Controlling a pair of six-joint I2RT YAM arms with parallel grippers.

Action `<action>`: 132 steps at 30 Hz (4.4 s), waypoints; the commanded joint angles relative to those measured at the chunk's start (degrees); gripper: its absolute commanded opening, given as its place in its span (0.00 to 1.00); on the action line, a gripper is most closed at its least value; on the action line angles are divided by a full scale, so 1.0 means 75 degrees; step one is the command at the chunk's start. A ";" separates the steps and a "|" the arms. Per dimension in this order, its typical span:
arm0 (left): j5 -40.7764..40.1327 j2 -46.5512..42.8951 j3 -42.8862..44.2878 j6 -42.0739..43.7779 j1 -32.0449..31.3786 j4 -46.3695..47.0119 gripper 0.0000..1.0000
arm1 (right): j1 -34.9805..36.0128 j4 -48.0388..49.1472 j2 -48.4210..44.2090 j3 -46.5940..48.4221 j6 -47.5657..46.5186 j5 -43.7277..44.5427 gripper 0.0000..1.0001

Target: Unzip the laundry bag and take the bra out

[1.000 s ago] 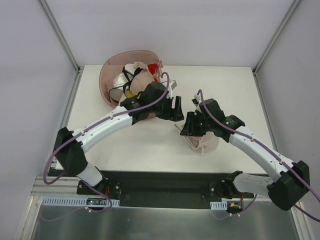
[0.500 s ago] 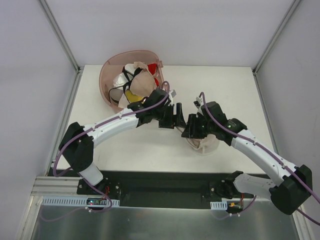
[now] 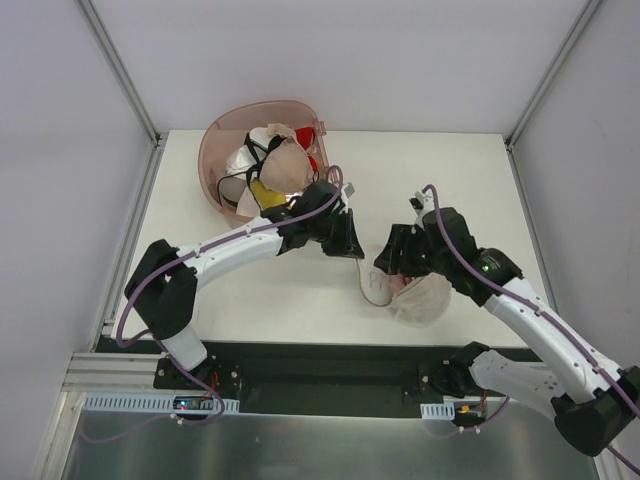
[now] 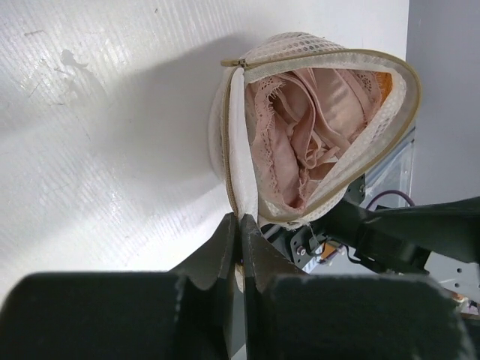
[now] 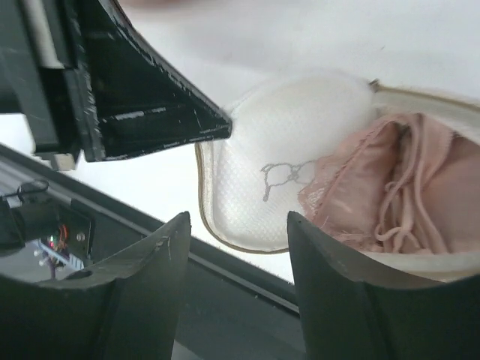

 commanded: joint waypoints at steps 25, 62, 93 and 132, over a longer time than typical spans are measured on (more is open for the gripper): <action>0.0074 -0.0593 -0.0247 0.0148 0.0021 0.0140 0.00 | -0.0049 -0.0715 0.3439 0.0335 0.0227 0.4501 0.49; 0.0566 -0.0053 0.0187 0.0945 0.0021 0.0269 0.61 | -0.0904 0.1595 -0.1775 0.1892 0.0426 -0.0223 0.01; 0.0780 -0.3944 0.0327 0.3253 0.1568 -0.1182 0.89 | -0.1151 0.1712 -0.0148 0.2959 0.0355 -0.0737 0.01; -0.1708 -0.4954 -0.0610 0.2727 0.1639 -0.2790 0.95 | -0.0891 0.3869 0.6458 0.7451 0.0544 -0.2029 0.99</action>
